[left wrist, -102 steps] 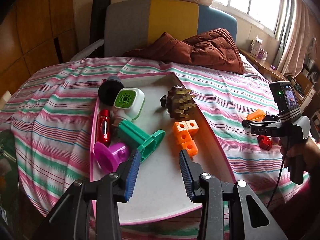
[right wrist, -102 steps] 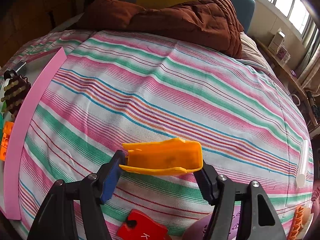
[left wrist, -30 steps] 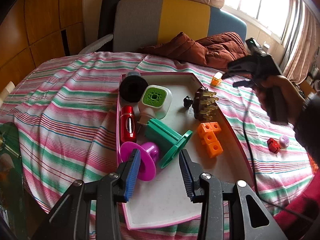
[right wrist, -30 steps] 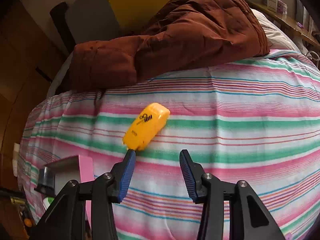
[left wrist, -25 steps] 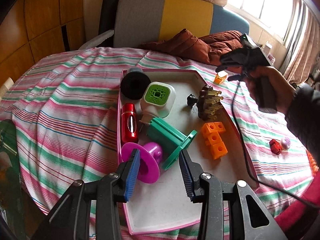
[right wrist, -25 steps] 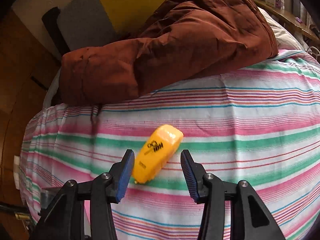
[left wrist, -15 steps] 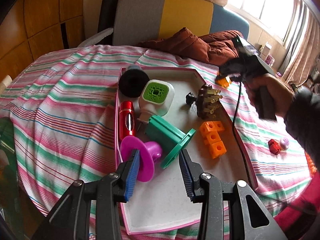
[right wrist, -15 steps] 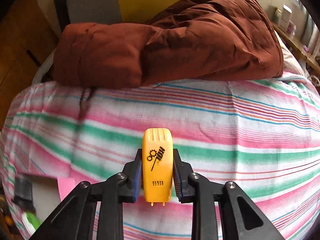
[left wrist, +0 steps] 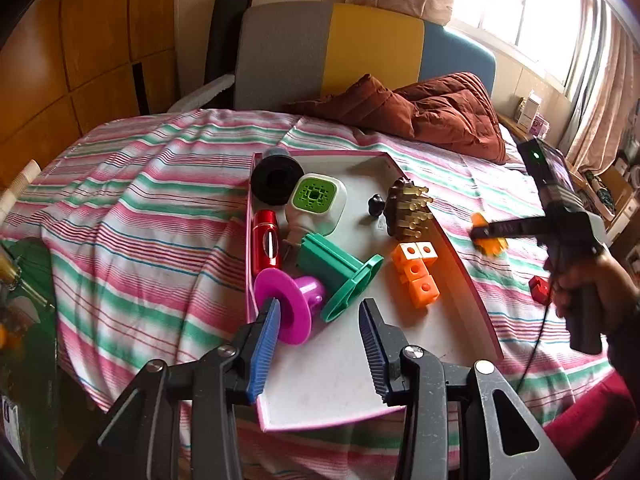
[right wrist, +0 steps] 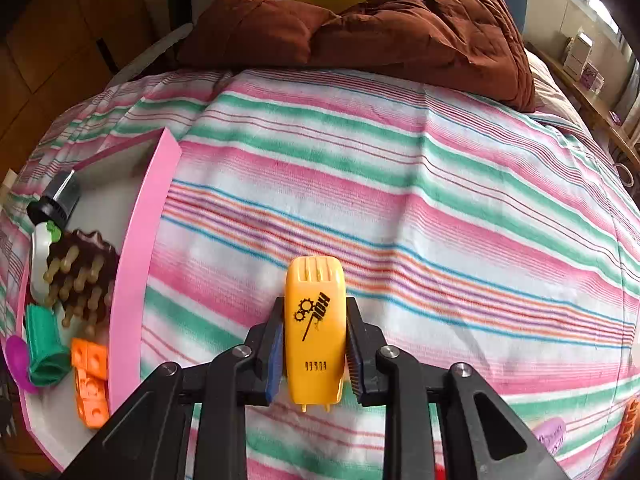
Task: Organize rigid objects
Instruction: 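Carry the yellow toy into the tray and open the right gripper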
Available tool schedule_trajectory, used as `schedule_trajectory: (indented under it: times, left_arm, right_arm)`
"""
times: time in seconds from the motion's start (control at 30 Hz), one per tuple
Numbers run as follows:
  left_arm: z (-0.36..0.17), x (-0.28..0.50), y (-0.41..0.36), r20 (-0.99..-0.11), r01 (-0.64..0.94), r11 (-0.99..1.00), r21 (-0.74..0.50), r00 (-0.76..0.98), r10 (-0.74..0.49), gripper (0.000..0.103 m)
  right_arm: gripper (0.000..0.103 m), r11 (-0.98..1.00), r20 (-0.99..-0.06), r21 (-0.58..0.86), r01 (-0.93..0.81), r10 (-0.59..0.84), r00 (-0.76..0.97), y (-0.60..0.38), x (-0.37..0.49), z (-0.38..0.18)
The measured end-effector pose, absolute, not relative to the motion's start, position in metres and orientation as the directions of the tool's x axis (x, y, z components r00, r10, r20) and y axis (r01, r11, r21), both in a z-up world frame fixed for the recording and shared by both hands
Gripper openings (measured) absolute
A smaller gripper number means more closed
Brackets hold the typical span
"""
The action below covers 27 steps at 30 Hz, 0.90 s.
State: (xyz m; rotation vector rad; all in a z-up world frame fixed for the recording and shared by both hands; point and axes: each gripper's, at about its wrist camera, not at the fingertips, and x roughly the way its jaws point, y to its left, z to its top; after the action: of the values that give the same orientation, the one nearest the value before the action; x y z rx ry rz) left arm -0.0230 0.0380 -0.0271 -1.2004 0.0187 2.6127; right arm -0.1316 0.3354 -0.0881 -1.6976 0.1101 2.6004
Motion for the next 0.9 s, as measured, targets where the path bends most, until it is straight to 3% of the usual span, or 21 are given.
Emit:
schedule_trajectory:
  times: [0.23,0.6,0.9]
  left_arm:
    - [-0.026,-0.011,0.031,-0.741,-0.232,-0.969,-0.084,-0.636,0.216,0.044]
    - [-0.031,-0.004,0.016,-0.746,-0.196,-0.977,-0.083,-0.638,0.191,0.043]
    - [-0.039,-0.006,0.003,-0.757,-0.158,-0.983,-0.088,-0.631,0.169,0.044]
  right_arm:
    - [0.025,-0.995,-0.886,0.094,-0.045,-0.063,-0.459,0.325,-0.083,-0.063]
    - [0.025,-0.956,-0.830,0.201,0.213,-0.282,-0.481,0.227,-0.050,-0.033]
    - [0.026,-0.941,-0.883,0.188,0.280,-0.287,-0.371,0.174,-0.056,-0.057]
